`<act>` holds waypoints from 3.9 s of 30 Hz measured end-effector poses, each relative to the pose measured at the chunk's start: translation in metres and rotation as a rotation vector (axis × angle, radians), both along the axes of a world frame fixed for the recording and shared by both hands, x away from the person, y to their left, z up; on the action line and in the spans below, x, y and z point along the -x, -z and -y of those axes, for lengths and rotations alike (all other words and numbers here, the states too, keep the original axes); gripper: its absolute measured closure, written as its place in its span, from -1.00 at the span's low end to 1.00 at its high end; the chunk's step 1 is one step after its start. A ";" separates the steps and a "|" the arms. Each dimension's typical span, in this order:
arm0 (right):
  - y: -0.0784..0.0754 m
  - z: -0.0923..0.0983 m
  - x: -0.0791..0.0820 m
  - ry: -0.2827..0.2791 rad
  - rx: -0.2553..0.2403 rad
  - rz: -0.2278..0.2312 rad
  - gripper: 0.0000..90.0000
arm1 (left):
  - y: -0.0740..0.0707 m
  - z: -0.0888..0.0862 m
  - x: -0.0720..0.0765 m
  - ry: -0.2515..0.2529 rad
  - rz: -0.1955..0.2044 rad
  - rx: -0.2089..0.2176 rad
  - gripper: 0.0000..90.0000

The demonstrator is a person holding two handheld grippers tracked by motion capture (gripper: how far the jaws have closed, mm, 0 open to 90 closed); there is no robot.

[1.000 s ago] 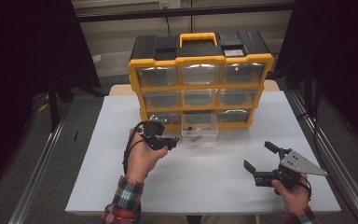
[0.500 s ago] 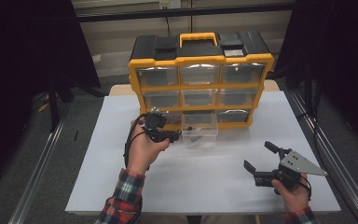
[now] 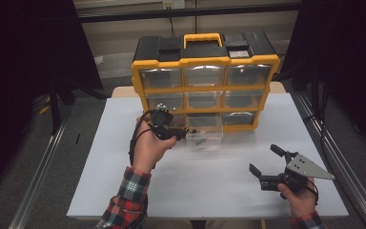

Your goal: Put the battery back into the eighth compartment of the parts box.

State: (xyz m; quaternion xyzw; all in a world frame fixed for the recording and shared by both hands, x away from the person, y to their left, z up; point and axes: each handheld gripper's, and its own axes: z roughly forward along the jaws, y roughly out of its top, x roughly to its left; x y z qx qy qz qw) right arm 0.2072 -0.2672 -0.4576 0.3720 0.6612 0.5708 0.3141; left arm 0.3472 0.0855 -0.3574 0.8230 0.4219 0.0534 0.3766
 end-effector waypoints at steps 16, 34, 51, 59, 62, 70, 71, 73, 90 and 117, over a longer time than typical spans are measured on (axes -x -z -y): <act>0.000 0.000 0.000 -0.001 0.000 -0.001 -0.99 | -0.006 0.014 -0.008 0.014 0.020 -0.004 0.71; 0.000 0.001 0.000 0.001 -0.004 0.001 -0.99 | 0.002 0.027 -0.024 0.010 0.018 -0.011 0.71; 0.000 0.001 0.000 0.000 -0.004 -0.001 -0.99 | 0.008 0.038 -0.033 -0.004 0.048 -0.012 0.71; 0.000 0.001 0.000 -0.001 -0.003 0.001 -0.99 | 0.012 0.042 -0.036 -0.002 0.053 -0.006 0.71; 0.000 0.001 0.000 -0.002 -0.002 -0.001 -0.99 | 0.014 0.043 -0.037 -0.001 0.052 -0.011 0.71; 0.000 0.001 0.000 -0.003 -0.001 0.000 -0.99 | 0.014 0.047 -0.038 -0.008 0.064 -0.012 0.71; 0.000 0.001 0.000 -0.002 -0.003 0.001 -0.99 | 0.014 0.047 -0.038 -0.008 0.064 -0.012 0.71; 0.000 0.001 0.000 -0.001 -0.003 0.001 -0.99 | 0.017 0.047 -0.040 -0.003 0.069 -0.016 0.71; 0.000 0.000 0.000 -0.003 -0.001 0.000 -0.99 | 0.012 0.036 -0.031 -0.012 0.100 0.023 0.49; 0.000 -0.001 0.000 -0.001 0.000 -0.001 -0.99 | 0.023 0.014 0.000 -0.027 0.086 0.065 0.87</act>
